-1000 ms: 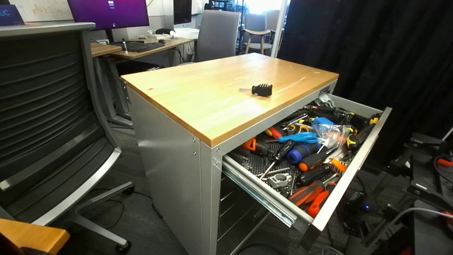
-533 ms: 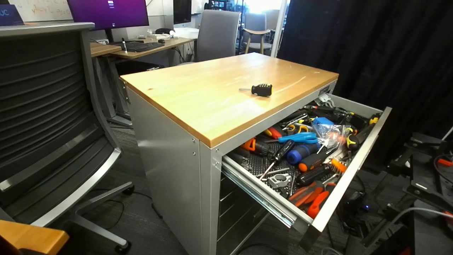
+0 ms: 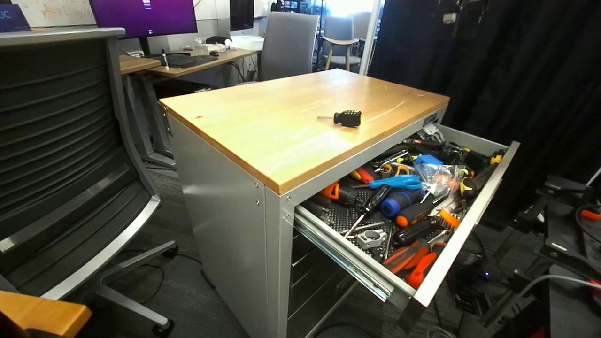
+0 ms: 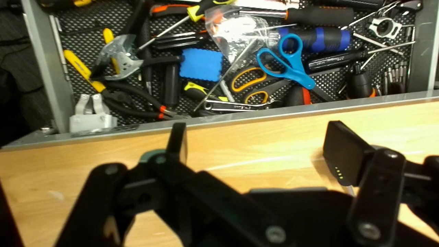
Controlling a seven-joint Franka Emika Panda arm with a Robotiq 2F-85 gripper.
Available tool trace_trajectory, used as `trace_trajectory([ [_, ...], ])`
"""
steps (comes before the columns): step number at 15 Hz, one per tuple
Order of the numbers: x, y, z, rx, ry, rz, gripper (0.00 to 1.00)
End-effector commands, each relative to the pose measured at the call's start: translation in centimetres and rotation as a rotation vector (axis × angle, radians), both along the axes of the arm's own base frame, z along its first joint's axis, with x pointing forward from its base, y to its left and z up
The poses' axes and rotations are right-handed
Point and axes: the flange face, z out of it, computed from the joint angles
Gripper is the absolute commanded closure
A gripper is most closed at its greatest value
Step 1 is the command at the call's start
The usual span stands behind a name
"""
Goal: Put the screwdriver into the open drawer then close the drawer.
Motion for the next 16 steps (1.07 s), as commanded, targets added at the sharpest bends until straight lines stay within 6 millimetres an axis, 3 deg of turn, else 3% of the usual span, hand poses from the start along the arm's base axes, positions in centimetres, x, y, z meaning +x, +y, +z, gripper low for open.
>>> trace_trajectory([
  [1,2.6,5.8,-4.4,-0.003,-0.014,0.03,0.0],
  [4,4.3,9.5,-8.0,-0.039,-0.015,0.106,0.0],
  [8,7.0,11.5,-11.7,-0.079,0.007,0.208,0.0],
  [16,10.8,14.1,-14.1,-0.106,-0.006,0.309,0.0],
])
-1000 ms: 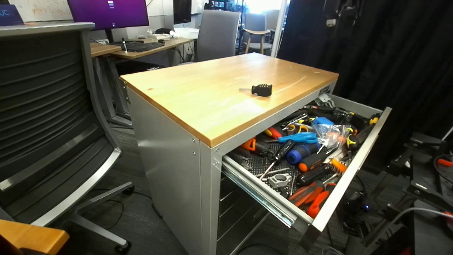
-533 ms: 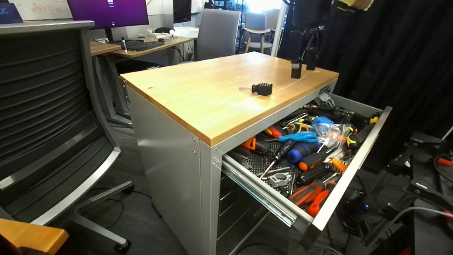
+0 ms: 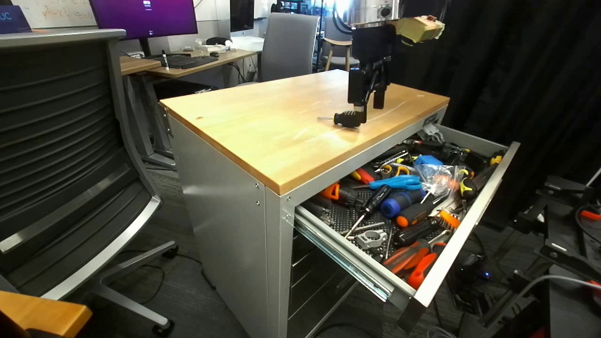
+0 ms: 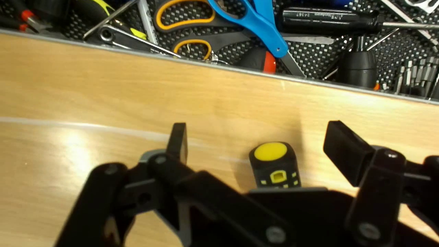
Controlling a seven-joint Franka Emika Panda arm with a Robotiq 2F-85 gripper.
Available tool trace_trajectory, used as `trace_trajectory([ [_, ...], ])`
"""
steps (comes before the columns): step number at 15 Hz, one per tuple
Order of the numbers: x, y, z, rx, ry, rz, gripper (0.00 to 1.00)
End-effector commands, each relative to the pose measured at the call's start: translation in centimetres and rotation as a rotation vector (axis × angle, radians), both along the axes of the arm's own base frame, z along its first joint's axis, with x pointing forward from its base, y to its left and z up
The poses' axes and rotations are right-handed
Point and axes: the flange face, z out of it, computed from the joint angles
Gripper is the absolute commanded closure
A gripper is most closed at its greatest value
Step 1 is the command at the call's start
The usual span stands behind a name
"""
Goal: Put the screwdriver into the open drawer then close the drawer.
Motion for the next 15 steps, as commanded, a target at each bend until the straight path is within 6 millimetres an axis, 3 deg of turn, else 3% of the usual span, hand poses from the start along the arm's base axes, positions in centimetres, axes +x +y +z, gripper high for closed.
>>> trace_trajectory([
  [1,2.1,1.3,-0.1,-0.027,-0.034,0.058,0.0],
  [3,2.4,1.9,-0.4,-0.056,-0.048,0.093,0.27],
  [10,3.0,2.6,-1.1,-0.085,-0.056,0.126,0.82],
  [13,1.8,0.8,0.3,-0.085,-0.038,0.073,0.83],
  [15,0.0,-2.3,0.8,-0.113,0.009,0.004,0.83],
])
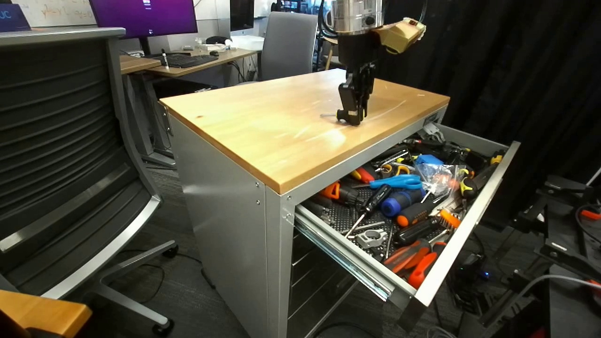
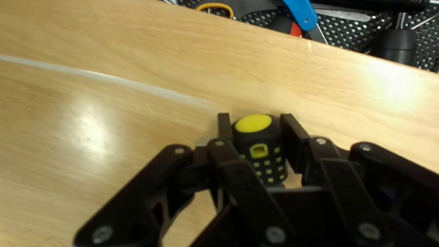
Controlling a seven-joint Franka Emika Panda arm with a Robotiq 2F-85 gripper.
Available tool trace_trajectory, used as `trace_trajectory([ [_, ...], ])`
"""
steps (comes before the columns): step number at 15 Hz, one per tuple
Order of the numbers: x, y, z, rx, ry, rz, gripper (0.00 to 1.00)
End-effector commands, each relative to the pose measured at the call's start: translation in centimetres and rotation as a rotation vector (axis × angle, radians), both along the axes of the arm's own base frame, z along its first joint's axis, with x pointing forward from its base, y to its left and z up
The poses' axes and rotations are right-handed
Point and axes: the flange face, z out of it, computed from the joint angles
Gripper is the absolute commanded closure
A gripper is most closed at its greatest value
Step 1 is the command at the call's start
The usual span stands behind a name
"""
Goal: Put the screwdriver into the open drawer then close the drawer.
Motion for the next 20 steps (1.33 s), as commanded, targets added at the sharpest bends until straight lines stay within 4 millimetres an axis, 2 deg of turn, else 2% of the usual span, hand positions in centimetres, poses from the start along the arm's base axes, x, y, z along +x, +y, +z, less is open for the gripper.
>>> trace_trajectory([
  [1,-3.0,-4.9,1.9,-0.053,0.066,-0.116,0.84],
  [3,-5.8,-8.1,1.6,-0.074,0.174,-0.195,0.84],
  [5,-8.4,-10.4,1.4,-0.056,0.255,-0.243,0.84],
  [7,-10.4,-11.5,0.8,-0.02,0.293,-0.281,0.84],
  [10,-12.6,-11.6,-0.4,0.016,0.317,-0.3,0.82],
  [11,-13.3,-11.6,-0.8,0.022,0.331,-0.304,0.38],
  [12,-13.9,-11.7,-1.0,0.024,0.346,-0.303,0.37],
  [14,-15.1,-12.2,-1.3,0.027,0.369,-0.318,0.24],
  [17,-17.8,-14.2,-2.5,0.051,0.479,-0.379,0.0],
  [20,-20.5,-16.0,-4.9,0.06,0.605,-0.424,0.0],
])
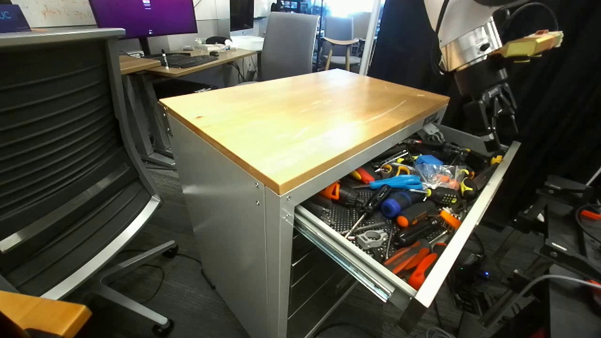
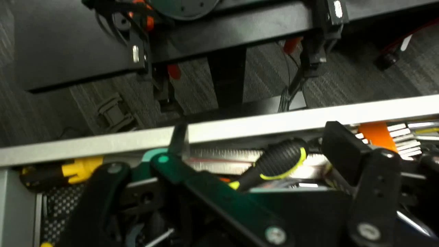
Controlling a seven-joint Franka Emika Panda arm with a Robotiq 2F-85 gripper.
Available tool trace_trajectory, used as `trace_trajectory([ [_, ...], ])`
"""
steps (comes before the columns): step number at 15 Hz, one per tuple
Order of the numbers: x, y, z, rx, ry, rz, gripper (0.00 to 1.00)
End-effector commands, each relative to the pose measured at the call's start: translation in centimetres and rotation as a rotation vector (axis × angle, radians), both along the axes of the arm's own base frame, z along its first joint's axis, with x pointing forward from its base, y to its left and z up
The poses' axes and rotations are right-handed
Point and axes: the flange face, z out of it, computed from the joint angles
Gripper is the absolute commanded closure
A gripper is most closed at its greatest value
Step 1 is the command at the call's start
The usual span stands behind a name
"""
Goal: Put the screwdriver into the open drawer then close the drawer.
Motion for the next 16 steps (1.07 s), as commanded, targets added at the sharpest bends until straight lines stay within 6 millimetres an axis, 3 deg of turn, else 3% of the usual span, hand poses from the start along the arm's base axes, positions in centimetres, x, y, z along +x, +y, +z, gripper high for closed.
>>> trace_trajectory([
  [1,-3.3,-1.8,-1.4,0.042,0.103,-0.047,0.0],
  [2,-3.7,-2.1,-2.1,0.033,0.114,-0.044,0.0],
  [3,-4.1,-2.3,-2.6,0.025,0.119,-0.049,0.25],
  [5,-4.5,-2.1,-3.5,0.004,0.118,-0.039,0.27],
  [13,-5.5,-0.6,-6.0,-0.048,0.065,-0.045,0.91],
  [14,-5.7,-0.5,-6.4,-0.054,0.066,-0.045,0.97],
  [16,-5.8,-0.3,-7.4,-0.068,0.072,-0.045,1.0],
])
